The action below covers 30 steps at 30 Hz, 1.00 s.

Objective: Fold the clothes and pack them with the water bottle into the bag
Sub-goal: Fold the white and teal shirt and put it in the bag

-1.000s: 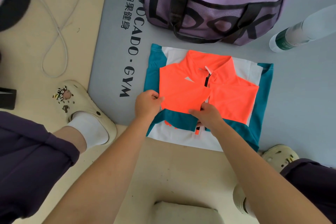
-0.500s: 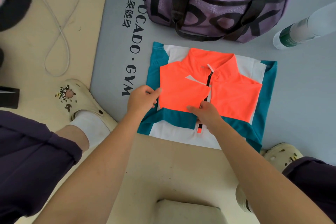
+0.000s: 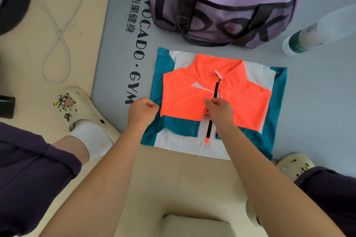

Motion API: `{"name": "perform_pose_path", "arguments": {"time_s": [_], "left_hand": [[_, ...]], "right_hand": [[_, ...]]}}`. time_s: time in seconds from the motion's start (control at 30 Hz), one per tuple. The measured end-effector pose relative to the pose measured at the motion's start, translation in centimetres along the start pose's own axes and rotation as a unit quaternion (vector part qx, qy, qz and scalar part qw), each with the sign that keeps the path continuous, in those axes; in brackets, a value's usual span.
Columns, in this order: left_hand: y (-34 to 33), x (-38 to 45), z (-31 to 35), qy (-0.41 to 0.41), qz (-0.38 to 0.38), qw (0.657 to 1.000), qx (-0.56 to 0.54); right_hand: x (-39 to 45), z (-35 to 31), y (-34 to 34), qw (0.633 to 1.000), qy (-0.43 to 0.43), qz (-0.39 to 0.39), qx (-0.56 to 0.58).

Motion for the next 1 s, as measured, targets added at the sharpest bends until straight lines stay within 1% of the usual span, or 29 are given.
{"name": "perform_pose_path", "arguments": {"time_s": [0.07,0.13,0.23,0.3,0.37,0.43,0.53,0.57,0.7,0.8,0.93,1.0], "left_hand": [[0.3,0.3,2.5,-0.052,0.038,0.998,0.02],[-0.2,0.7,4.6,-0.071,0.046,0.995,0.05],[-1.2,2.2,5.8,-0.07,0.012,0.992,0.102],[-0.8,3.4,5.9,-0.07,-0.002,0.994,0.082],[0.1,4.1,5.6,-0.077,-0.001,0.995,0.069],[0.8,4.1,5.2,-0.079,0.011,0.993,0.081],[0.8,2.7,4.4,-0.063,0.029,0.993,0.096],[0.5,2.0,4.1,-0.055,0.019,0.993,0.106],[-1.4,-1.1,2.3,-0.034,-0.067,0.978,0.193],[-2.5,-2.1,1.6,-0.045,-0.092,0.972,0.209],[-1.3,-2.2,1.0,-0.031,-0.065,0.978,0.195],[-0.5,-2.5,2.0,-0.045,-0.02,0.98,0.195]], "right_hand": [[0.2,-0.7,0.0,1.0,0.014,0.009,-0.024],[0.6,-0.8,0.2,0.999,0.017,0.008,-0.033],[1.0,-0.9,0.3,0.999,0.014,-0.009,-0.042],[1.3,-1.3,0.4,0.998,0.023,-0.015,-0.05],[1.6,-1.8,0.4,0.998,0.034,-0.014,-0.051],[1.8,-2.2,0.4,0.997,0.043,-0.002,-0.063],[1.7,-2.3,0.6,0.994,0.059,0.016,-0.095],[1.4,-2.1,0.6,0.992,0.065,0.014,-0.11],[0.4,0.1,0.1,0.981,0.056,-0.009,-0.188],[-0.1,1.0,-0.4,0.971,0.061,-0.019,-0.229],[-1.1,0.2,0.6,0.975,0.077,-0.002,-0.209],[-1.5,-0.4,2.8,0.981,0.085,0.027,-0.174]]}}
Point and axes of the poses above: each hand's wrist, its own x-axis towards the middle knuckle, its own y-axis out of the back of the hand, z = x × y, the point moved 9 cm from there along x, towards the middle knuckle, and after that the axes turned 4 degrees about -y, right-handed, at the moved point
